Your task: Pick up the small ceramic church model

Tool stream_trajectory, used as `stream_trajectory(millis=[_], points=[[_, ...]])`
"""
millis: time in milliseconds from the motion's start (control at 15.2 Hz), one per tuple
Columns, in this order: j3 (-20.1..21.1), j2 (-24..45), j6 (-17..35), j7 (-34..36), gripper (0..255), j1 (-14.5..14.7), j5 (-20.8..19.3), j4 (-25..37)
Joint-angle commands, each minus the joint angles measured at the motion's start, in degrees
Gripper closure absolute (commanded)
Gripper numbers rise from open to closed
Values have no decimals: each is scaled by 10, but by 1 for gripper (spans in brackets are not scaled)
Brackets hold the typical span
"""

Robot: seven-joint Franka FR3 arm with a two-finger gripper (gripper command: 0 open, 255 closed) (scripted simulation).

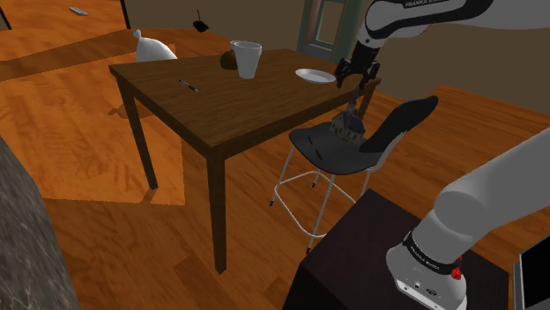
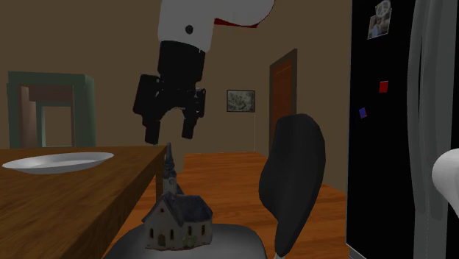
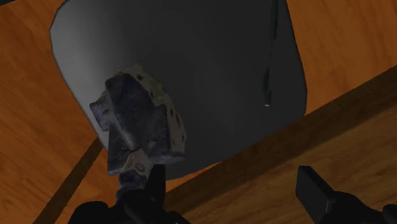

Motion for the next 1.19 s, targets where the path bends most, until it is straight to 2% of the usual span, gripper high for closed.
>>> stream_trajectory(millis=[0, 594, 1122], points=[[-12, 27, 17, 11, 0, -12, -2, 21], [-58, 124, 67, 59, 0, -59, 3, 108], [-60, 134, 125, 61, 0, -60, 3, 60]])
